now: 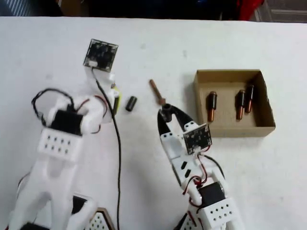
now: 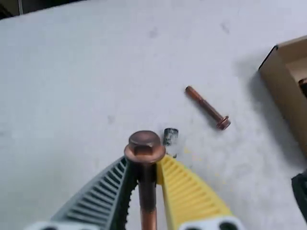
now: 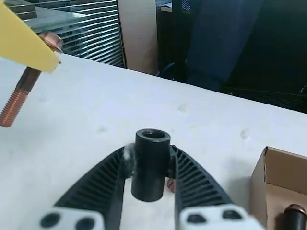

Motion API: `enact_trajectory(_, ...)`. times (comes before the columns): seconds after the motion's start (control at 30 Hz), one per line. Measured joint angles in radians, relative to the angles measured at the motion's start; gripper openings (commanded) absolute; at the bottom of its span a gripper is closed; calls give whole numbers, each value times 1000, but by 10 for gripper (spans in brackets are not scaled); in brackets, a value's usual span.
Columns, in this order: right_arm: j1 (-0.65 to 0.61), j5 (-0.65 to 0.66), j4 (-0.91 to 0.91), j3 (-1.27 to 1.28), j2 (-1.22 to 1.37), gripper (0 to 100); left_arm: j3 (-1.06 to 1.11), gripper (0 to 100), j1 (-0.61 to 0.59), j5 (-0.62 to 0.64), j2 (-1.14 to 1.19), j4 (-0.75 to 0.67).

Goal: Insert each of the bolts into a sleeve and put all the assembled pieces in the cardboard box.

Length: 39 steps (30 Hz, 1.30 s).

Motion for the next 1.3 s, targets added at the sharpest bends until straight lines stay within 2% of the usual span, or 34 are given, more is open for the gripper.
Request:
enact_trajectory(0.17,-32,-6,-69,0,0,16,180,23,20,28,-189,-203)
enact_trajectory(0.37,-140,-6,-147,0,0,16,404,23,38,28,-460,-404)
enact_trajectory(0.63,-166,-6,-149,0,0,16,427,24,48,-11,-686,-434)
enact_trajectory(0.77,-164,-6,-149,0,0,16,427,24,123,-15,-698,-456)
enact_trajectory(1.0,-164,-6,-149,0,0,16,427,24,242,-17,-698,-608)
enact_trajectory(1.3,-166,-6,-149,0,0,17,493,24,364,-17,-704,-634)
